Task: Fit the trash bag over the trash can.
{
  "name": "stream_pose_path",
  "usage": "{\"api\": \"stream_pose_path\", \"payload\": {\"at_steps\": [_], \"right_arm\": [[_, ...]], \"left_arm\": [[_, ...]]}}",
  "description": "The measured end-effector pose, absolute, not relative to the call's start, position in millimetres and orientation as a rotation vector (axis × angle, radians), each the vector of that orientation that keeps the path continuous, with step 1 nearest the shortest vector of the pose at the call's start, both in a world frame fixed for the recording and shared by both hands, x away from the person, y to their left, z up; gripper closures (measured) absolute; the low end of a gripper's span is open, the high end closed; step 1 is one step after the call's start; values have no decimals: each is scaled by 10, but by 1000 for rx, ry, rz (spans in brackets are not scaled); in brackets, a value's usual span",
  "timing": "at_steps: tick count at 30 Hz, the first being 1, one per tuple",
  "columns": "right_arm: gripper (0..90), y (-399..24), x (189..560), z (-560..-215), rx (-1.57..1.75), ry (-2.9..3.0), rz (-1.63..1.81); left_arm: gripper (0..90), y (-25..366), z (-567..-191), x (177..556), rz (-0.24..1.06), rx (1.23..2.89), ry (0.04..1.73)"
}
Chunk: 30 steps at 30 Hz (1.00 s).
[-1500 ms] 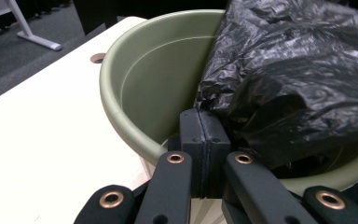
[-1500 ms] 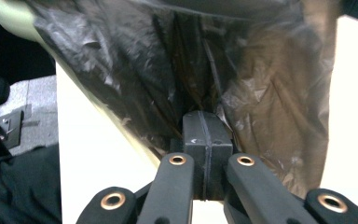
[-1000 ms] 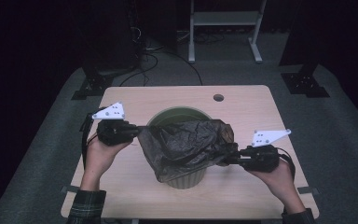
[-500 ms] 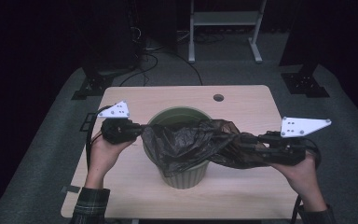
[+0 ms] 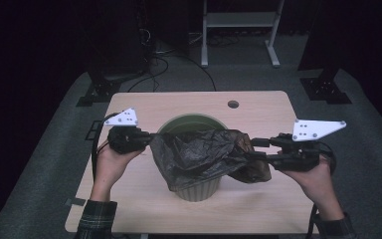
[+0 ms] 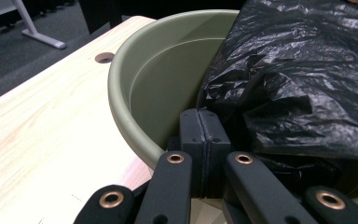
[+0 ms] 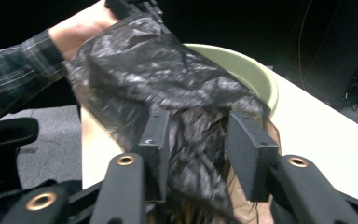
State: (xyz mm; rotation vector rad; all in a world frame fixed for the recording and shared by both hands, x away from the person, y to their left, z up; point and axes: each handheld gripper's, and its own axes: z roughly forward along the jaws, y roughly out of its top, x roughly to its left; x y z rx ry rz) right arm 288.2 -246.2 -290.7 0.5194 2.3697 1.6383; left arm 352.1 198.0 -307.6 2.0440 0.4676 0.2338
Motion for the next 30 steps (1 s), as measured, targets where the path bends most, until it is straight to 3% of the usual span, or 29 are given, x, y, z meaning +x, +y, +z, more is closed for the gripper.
{"api": "stream_pose_path", "payload": {"at_steps": [12, 14, 15, 16, 17, 18, 21, 25, 30], "right_arm": [[514, -2366, 3329, -3022, 613, 2366, 1584], [668, -2343, 3374, -3070, 606, 2403, 1584], [721, -2329, 3386, -3084, 599, 2417, 1583], [830, -2308, 3401, -3098, 595, 2434, 1577], [889, -2290, 3409, -3108, 583, 2450, 1574], [900, -2274, 3415, -3111, 574, 2460, 1574], [900, -2248, 3423, -3092, 578, 2463, 1572], [900, -2232, 3439, -3078, 590, 2456, 1557], [900, -2206, 3449, -3070, 588, 2444, 1570]], "left_arm": [[897, 1968, -3089, 3538, 216, 2042, 463], [883, 1959, -3092, 3544, 213, 2041, 464], [864, 1955, -3092, 3546, 211, 2038, 469], [839, 1957, -3087, 3547, 213, 2033, 475], [775, 1961, -3079, 3545, 213, 2018, 479], [659, 1971, -3059, 3543, 211, 2007, 486], [445, 2043, -2961, 3512, 261, 2002, 501], [394, 2191, -2757, 3456, 308, 1961, 495], [397, 2166, -2553, 3353, 323, 1932, 454]]}}
